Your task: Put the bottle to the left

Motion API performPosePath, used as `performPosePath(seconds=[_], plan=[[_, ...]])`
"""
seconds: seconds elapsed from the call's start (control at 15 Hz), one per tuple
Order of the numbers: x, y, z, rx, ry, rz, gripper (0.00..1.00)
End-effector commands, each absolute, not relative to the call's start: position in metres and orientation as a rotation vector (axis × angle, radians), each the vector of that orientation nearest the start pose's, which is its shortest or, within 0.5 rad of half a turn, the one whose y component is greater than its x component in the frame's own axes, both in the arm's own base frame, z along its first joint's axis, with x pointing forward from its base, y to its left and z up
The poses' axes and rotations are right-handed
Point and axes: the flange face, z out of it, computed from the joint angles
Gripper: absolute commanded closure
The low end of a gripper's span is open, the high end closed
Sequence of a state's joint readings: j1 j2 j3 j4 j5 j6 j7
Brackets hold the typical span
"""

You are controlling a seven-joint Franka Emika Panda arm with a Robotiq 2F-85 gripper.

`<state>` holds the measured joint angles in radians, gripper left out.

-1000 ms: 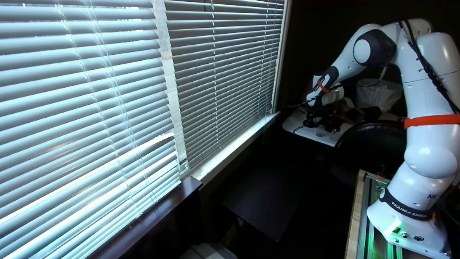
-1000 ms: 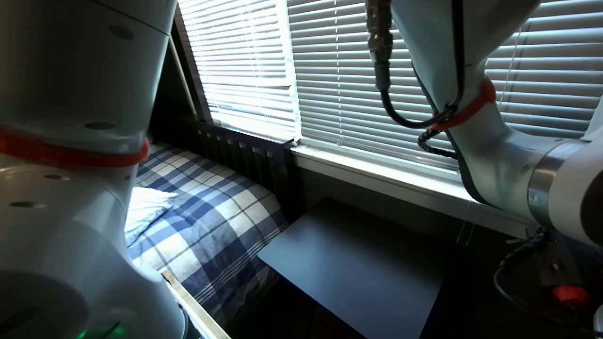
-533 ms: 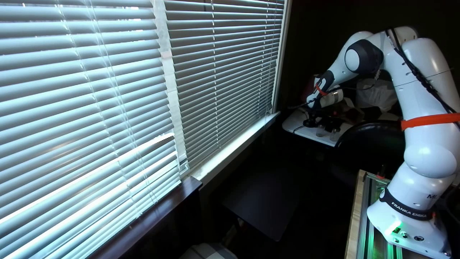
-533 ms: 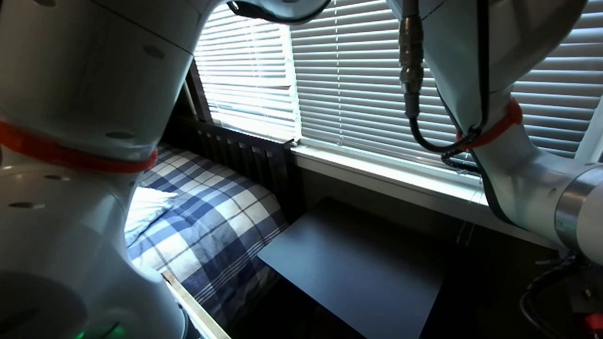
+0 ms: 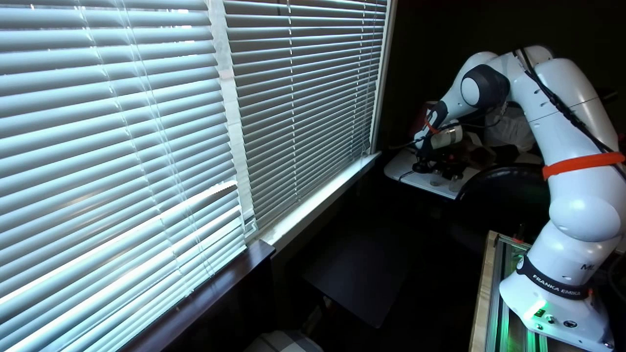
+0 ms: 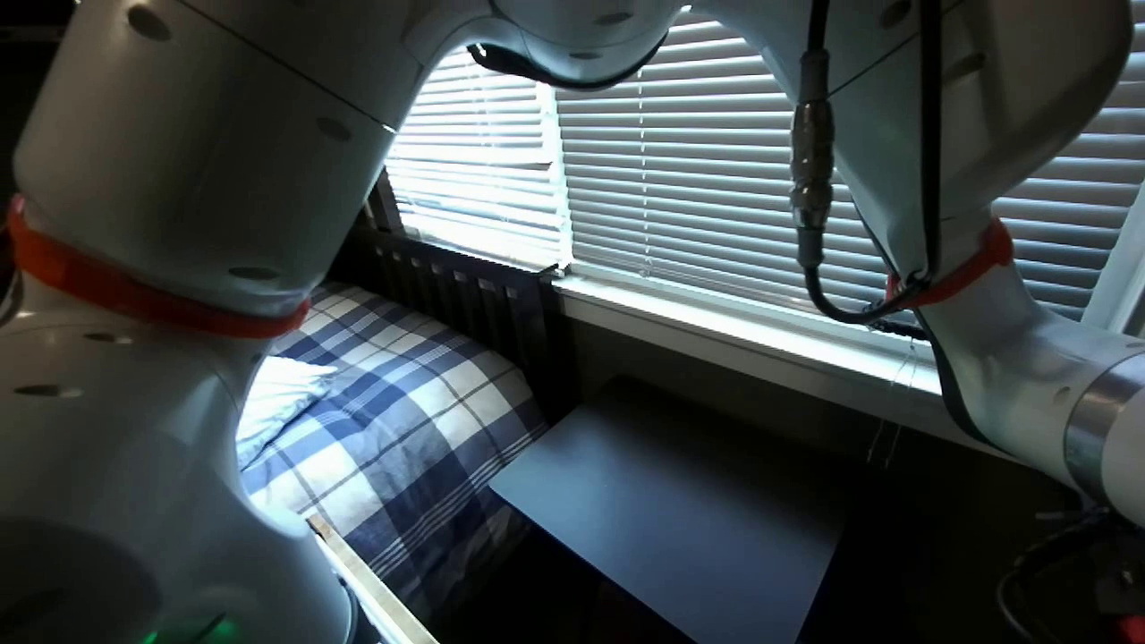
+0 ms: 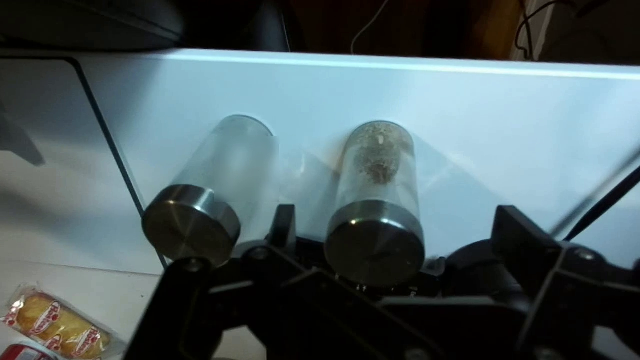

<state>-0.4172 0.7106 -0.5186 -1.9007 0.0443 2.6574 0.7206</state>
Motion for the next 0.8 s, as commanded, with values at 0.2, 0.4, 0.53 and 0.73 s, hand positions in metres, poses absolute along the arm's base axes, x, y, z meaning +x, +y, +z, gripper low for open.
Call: performPosePath(seconds=[0.2, 0.4, 0.53, 0.73], plan=[[0.389, -0.525, 0.171, -2.415, 2.491, -0.249, 0.00], [0.386, -0.528, 0.170, -2.417, 2.501, -0.251, 0.32], [0.386, -0.529, 0.169, -2.420, 2.501, -0.251, 0.50], [0.387, -0.529, 0.171, -2.420, 2.499, -0.252, 0.72]])
